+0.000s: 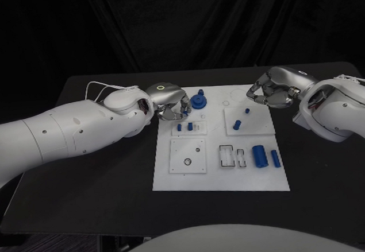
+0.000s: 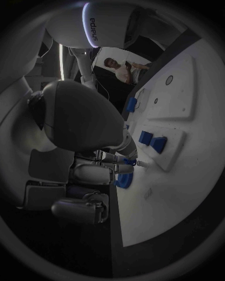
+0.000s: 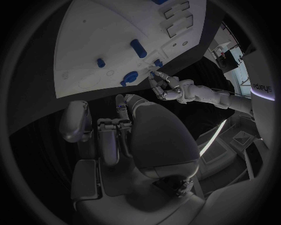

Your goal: Assemble the parts on the task board

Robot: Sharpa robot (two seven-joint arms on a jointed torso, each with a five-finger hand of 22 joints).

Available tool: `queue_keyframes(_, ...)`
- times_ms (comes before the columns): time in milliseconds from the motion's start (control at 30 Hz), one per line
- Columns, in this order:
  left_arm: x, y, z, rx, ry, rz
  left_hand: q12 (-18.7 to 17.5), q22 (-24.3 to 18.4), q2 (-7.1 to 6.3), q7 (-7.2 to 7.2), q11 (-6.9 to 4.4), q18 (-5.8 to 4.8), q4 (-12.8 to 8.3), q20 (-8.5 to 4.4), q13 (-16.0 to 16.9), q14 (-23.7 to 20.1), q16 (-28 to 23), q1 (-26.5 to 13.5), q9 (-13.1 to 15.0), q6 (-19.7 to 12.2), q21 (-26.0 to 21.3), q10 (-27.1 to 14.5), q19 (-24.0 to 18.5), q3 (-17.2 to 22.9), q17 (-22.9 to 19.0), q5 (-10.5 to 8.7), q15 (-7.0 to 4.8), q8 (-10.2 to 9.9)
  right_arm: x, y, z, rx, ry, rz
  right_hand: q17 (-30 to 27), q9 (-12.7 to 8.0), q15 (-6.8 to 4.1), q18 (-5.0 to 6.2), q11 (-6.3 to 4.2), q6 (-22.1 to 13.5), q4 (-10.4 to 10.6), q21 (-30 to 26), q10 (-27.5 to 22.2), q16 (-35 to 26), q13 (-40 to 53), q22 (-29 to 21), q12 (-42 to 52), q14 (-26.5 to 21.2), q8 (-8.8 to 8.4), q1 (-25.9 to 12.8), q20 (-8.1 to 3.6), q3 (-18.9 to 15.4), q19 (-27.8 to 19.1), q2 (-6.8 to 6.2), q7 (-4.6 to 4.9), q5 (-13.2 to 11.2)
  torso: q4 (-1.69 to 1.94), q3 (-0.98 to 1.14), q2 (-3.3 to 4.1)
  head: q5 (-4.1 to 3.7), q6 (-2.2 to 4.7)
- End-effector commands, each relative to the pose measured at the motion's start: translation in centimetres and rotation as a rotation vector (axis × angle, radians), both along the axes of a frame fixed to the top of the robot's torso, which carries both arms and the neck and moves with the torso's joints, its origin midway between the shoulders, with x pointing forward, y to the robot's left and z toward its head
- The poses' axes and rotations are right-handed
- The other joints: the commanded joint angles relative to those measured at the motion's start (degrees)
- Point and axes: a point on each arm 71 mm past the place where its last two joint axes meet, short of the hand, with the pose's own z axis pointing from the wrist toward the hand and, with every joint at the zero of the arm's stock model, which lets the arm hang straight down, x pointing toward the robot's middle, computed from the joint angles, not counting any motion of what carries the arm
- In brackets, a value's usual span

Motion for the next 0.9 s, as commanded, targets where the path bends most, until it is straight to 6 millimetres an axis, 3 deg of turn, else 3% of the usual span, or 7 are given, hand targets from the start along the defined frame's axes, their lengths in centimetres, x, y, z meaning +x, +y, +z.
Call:
queue_keyframes(33,-0.06,-0.17,-0.30,0.016,0.015,-0.006,-0.23,13.63,0.35,0.05,-0.05,-0.59,-0.17,0.31,0.07,-0.34,-0.24,-0.06,0.07,0.19,-0.26,0.31,2.20,0.06,-0.05,-0.09,-0.03,0.28,0.00,-0.09,-0.13,-0.004,0.008,-0.016,15.09,0.05,0.27,0.66,0.05,0.17,-0.04,-0.38,2.49,0.15,11.85,8.27,-0.28,6.01,-0.05,0.39,-0.12,0.34,-0.43,-0.25,0.17,0.33,-0.07,0.09,-0.04,0.03,0.00)
queue_keyframes(900,0.39,-0.62,-1.00,0.034,0.033,0.003,-0.17,13.30,0.37,0.12,-0.01,-0.34,-0.68,0.35,0.15,-0.79,-0.72,0.31,0.06,0.24,-0.63,0.69,1.35,0.17,-0.78,0.14,0.16,0.22,-0.02,-0.03,-0.21,-0.005,0.010,-0.013,15.09,0.05,0.27,0.66,0.05,0.15,-0.09,-0.40,2.50,0.15,11.85,8.26,-0.27,6.01,-0.06,0.43,-0.12,0.40,-0.44,-0.24,0.17,0.33,-0.07,0.06,-0.02,0.09,0.00)
